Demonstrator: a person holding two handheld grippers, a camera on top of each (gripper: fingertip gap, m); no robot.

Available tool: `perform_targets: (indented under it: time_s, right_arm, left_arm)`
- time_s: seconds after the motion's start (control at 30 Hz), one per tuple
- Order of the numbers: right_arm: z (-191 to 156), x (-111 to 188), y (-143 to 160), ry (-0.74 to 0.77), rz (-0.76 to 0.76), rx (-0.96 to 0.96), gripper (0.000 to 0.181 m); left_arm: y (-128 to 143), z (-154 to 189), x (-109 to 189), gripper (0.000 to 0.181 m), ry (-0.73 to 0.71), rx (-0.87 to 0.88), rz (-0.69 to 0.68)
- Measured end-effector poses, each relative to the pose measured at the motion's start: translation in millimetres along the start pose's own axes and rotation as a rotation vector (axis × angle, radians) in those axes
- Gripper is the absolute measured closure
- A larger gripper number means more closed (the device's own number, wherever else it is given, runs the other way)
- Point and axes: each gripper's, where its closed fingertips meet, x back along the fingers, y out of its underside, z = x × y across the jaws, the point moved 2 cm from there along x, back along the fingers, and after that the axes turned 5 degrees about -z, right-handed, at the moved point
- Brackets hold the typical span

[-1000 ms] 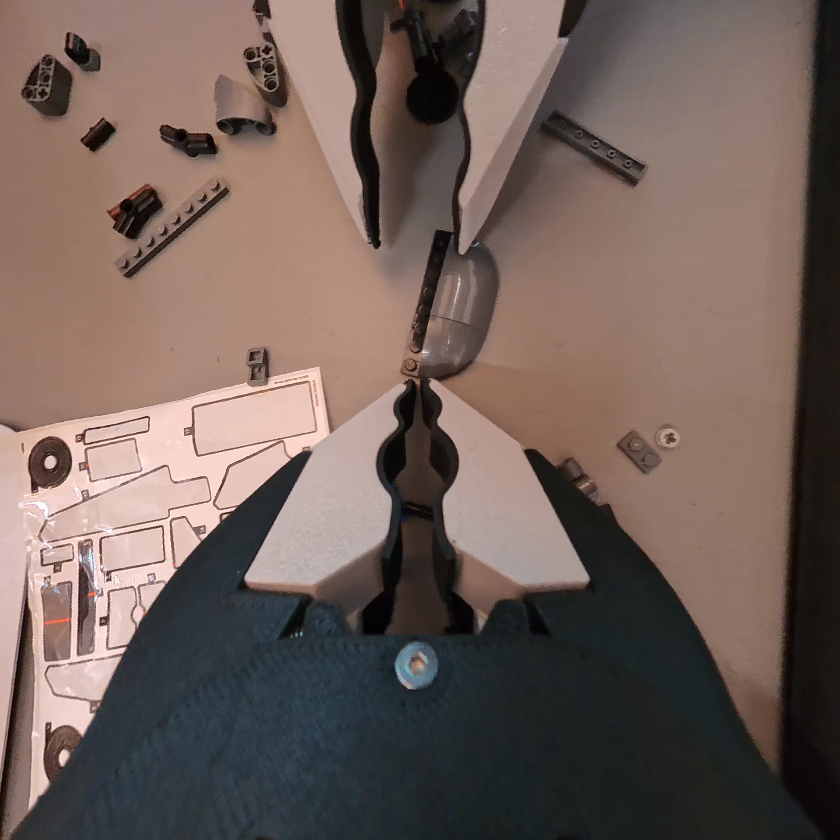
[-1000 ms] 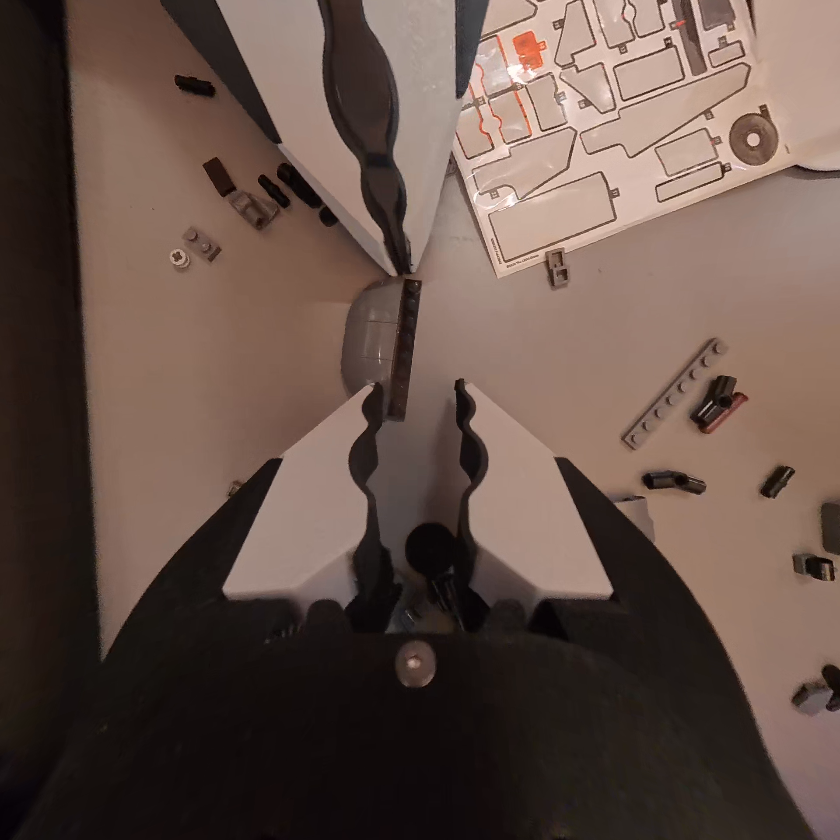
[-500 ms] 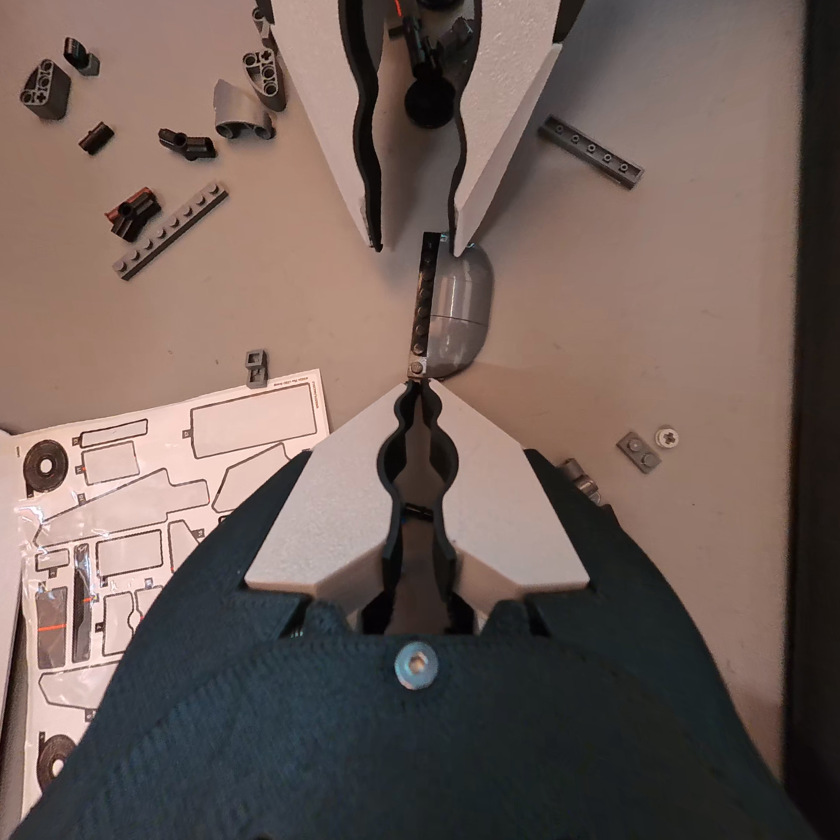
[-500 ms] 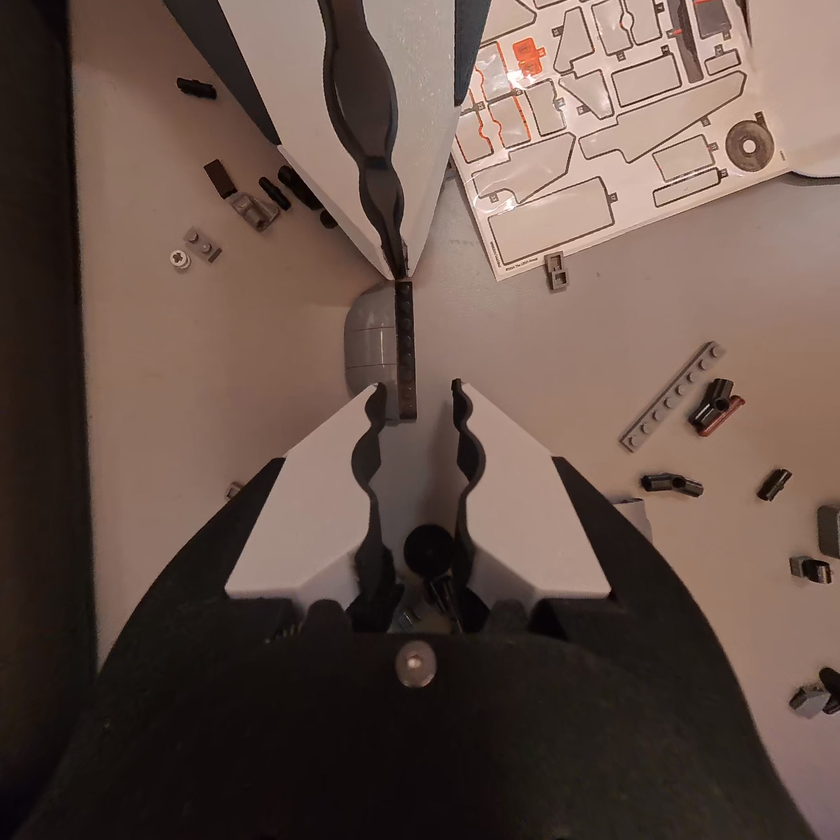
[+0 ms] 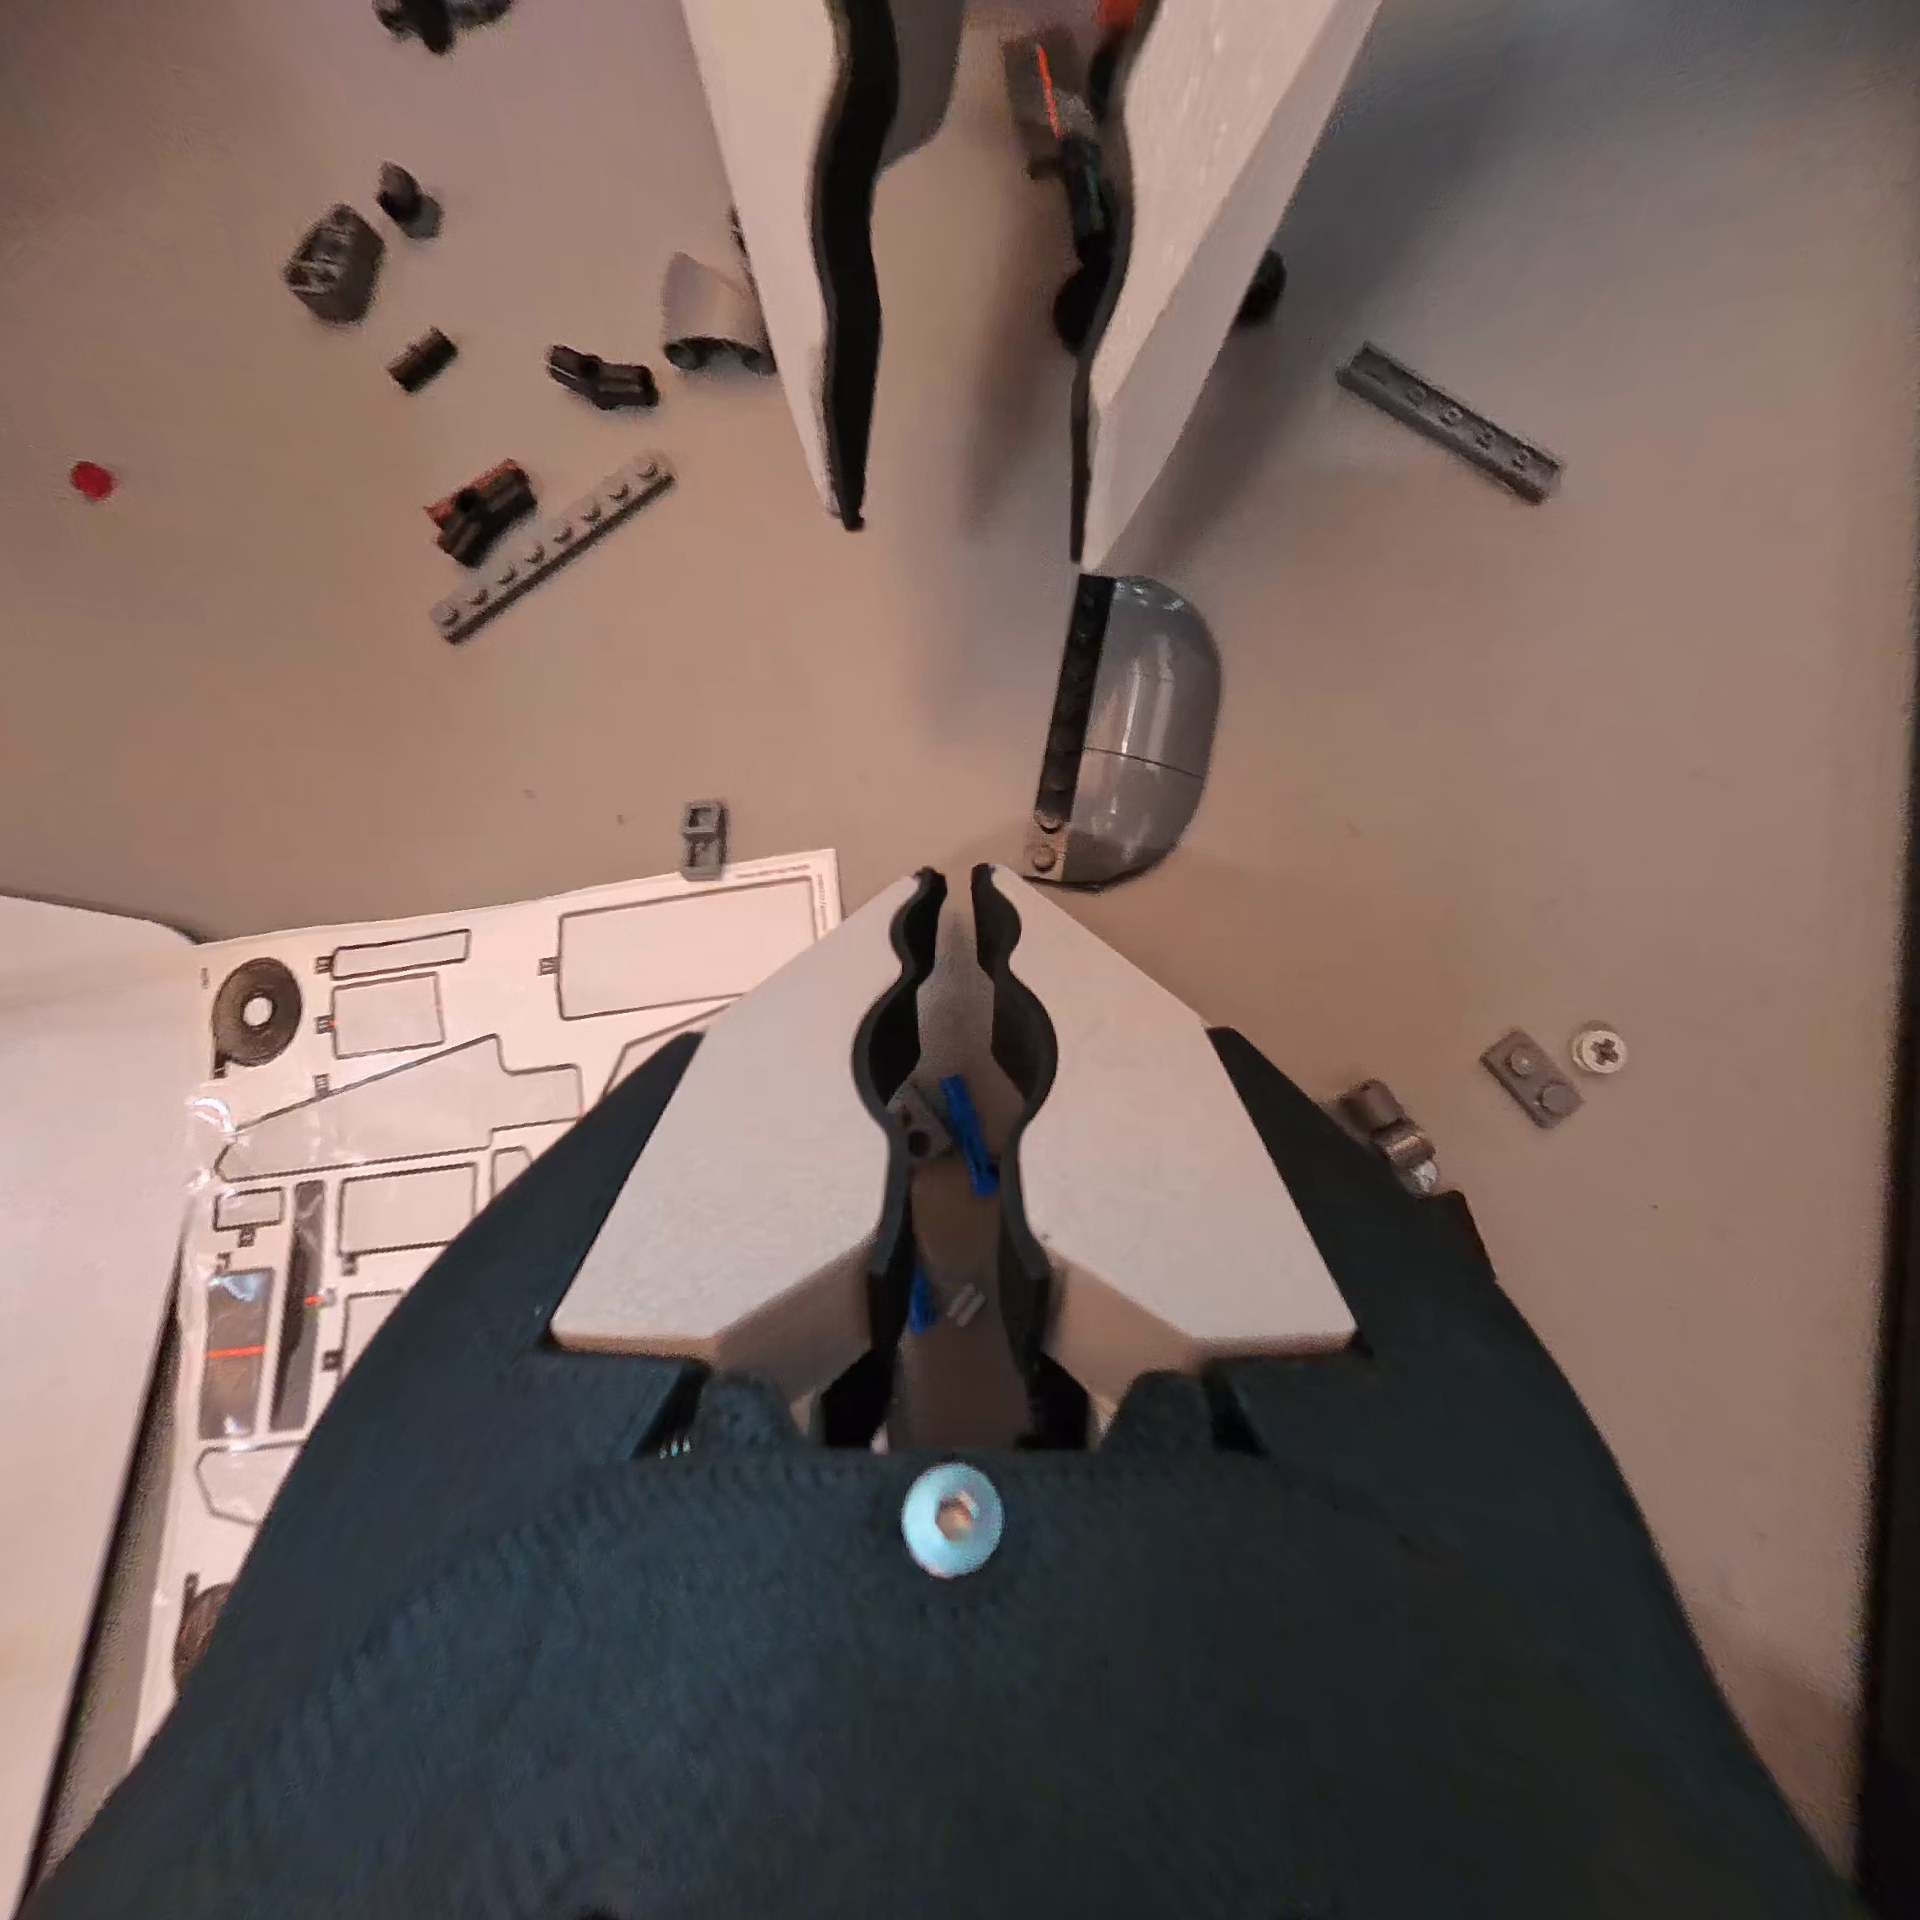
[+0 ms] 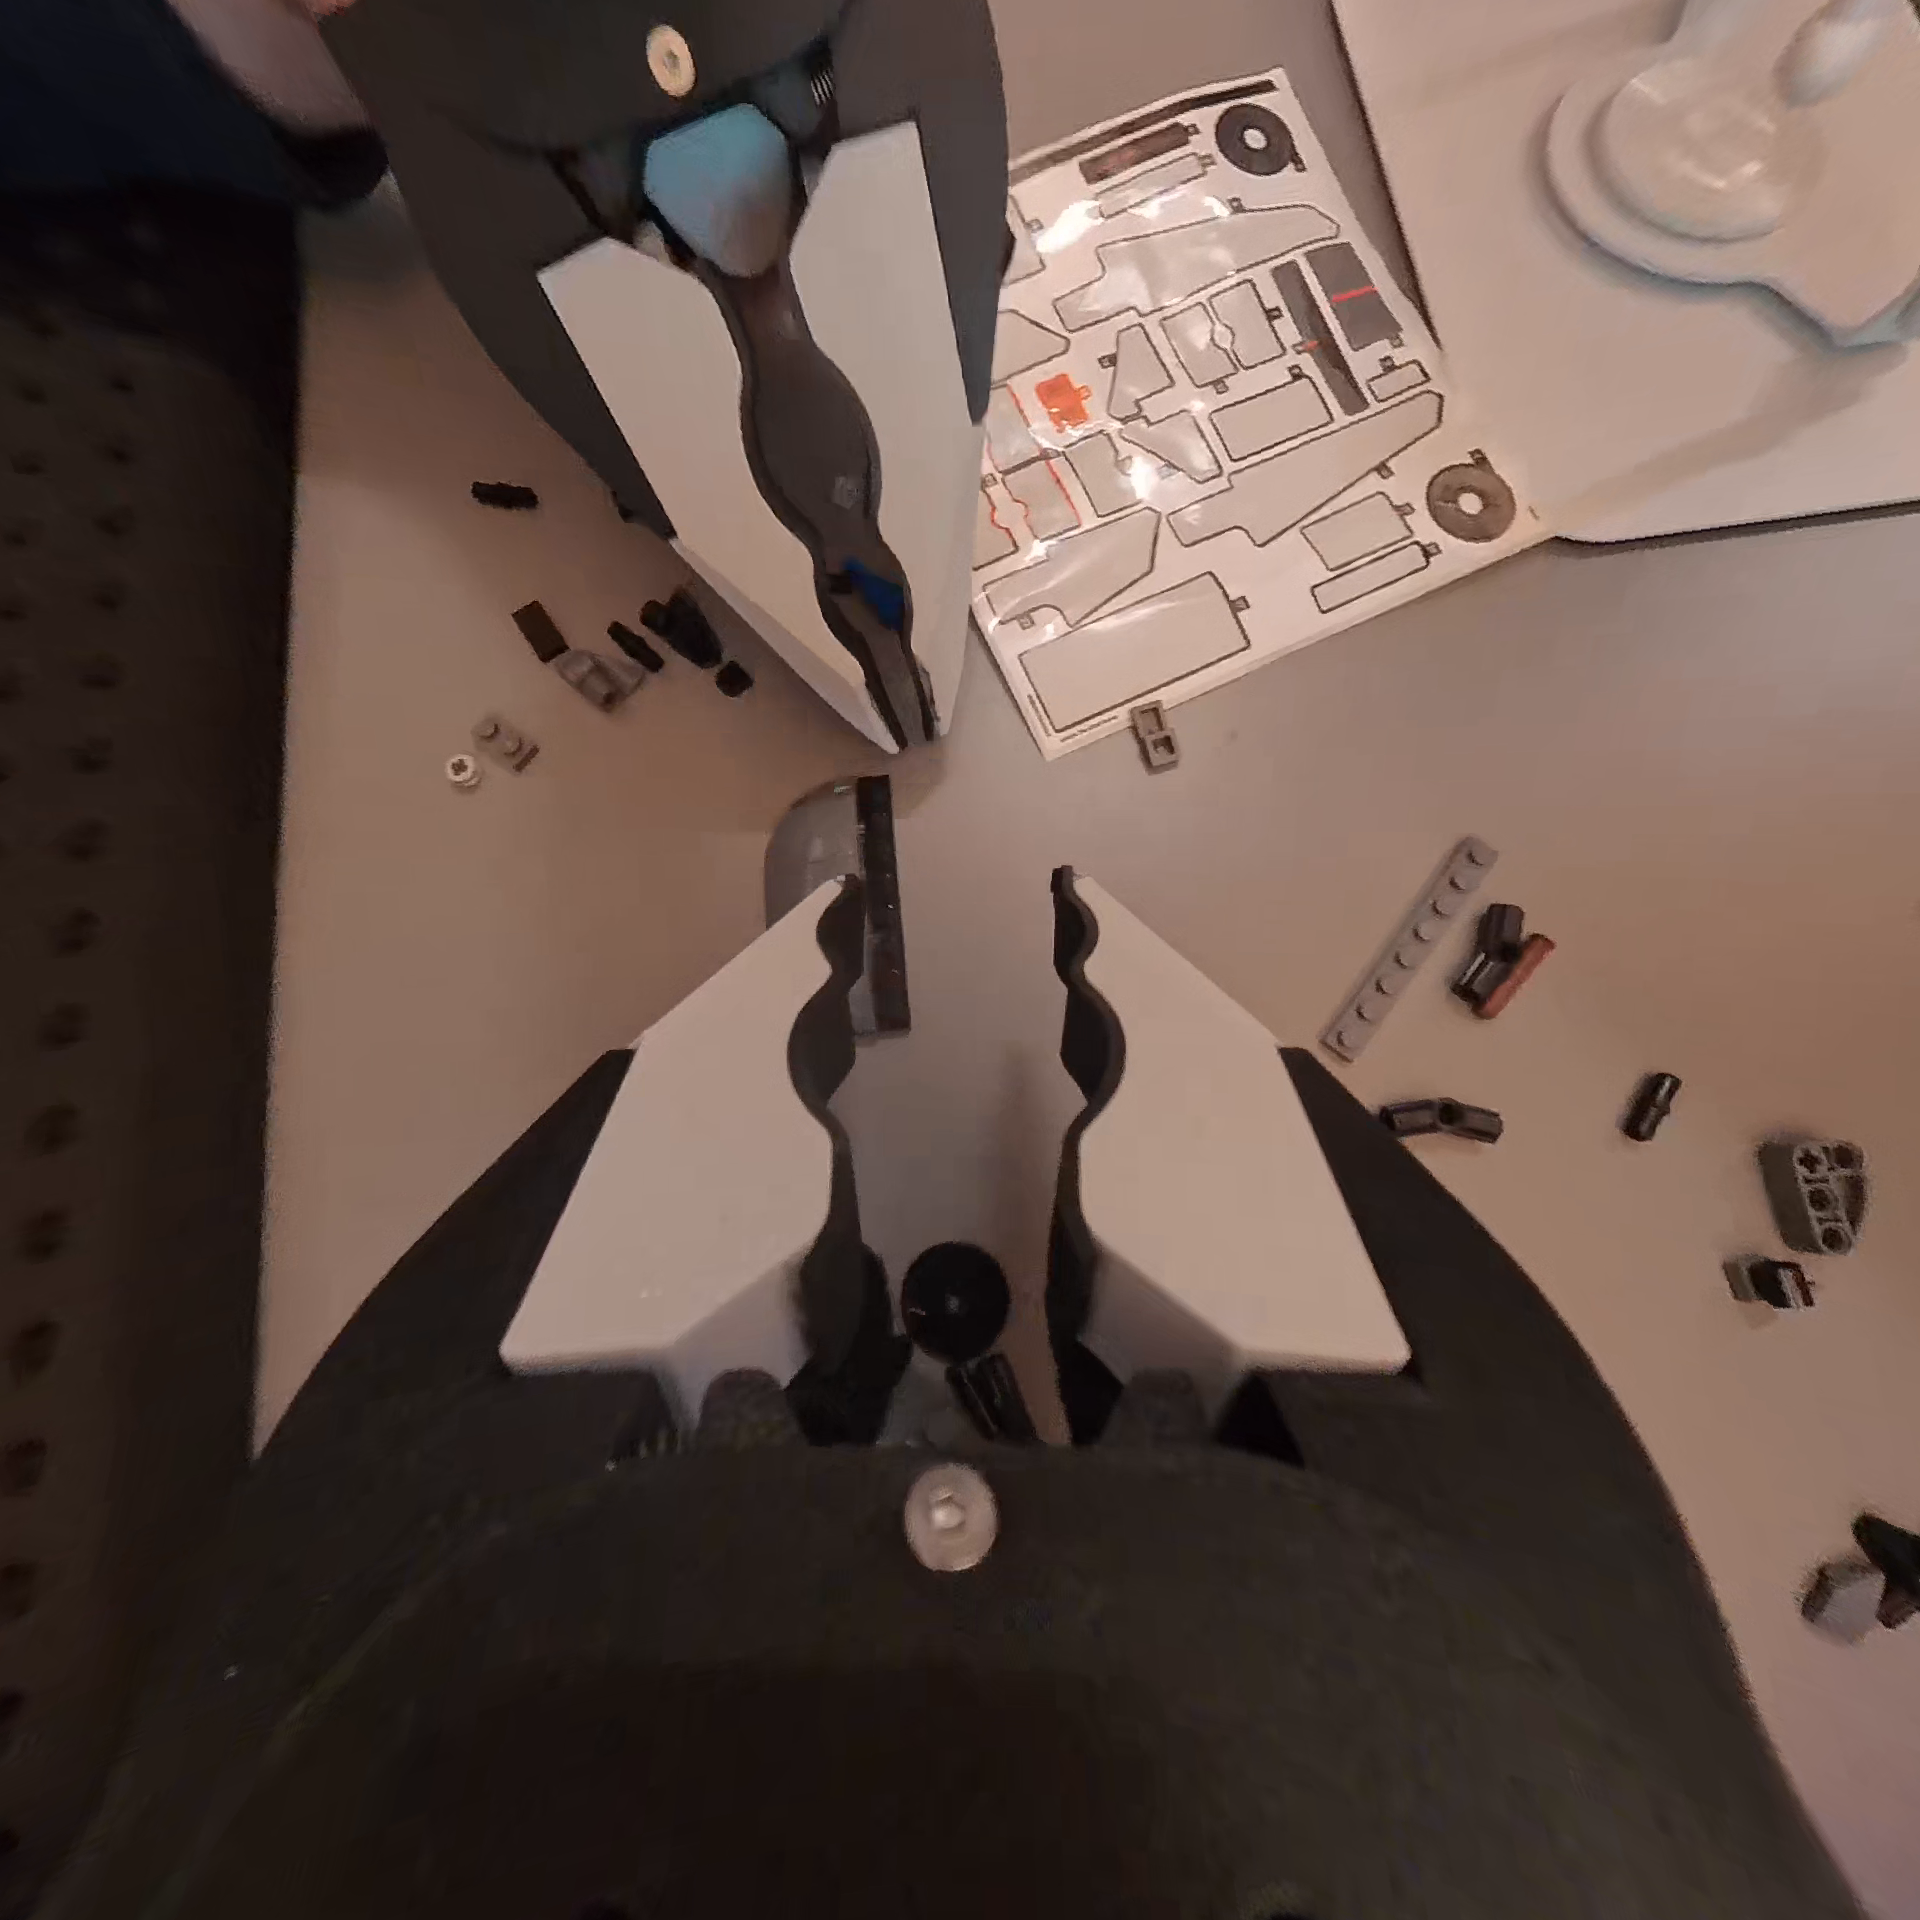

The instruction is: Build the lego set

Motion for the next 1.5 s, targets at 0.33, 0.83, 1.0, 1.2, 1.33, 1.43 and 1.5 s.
perform_targets:
  time_s: [0.33, 0.83, 1.0, 1.2, 1.33, 1.43, 1.5]
  right_arm:
    - [10.2, -6.0, 8.5, 0.050, -0.036, -0.002, 0.150]
    - [14.2, -6.8, 8.7, 0.091, -0.043, 0.015, 0.151]
    - [17.3, -14.5, 14.0, 0.128, -0.091, 0.053, 0.151]
    - [19.9, -15.3, 14.5, 0.165, -0.101, 0.083, 0.149]
    - [22.3, -12.0, 11.6, 0.177, -0.073, 0.079, 0.150]
    - [22.8, -12.5, 11.7, 0.187, -0.080, 0.089, 0.150]
    - [22.5, -13.2, 11.8, 0.192, -0.087, 0.096, 0.150]
  left_arm:
    - [-5.5, -26.9, 16.2, 0.176, -0.113, 0.074, 0.094]
    - [-10.2, -43.7, 22.5, 0.172, -0.229, 0.078, 0.132]
    - [-18.5, -70.0, 57.6, 0.172, -0.418, 0.035, 0.247]
    - [-49.3, -106.3, 109.6, 0.164, -0.649, -0.019, 0.329]
    - [-81.7, -141.1, 135.0, 0.157, -0.825, -0.064, 0.286]
    - [-86.1, -172.6, 128.7, 0.129, -0.856, -0.056, 0.155]
    - [-85.3, -188.0, 124.3, 0.128, -0.886, -0.072, 0.094]
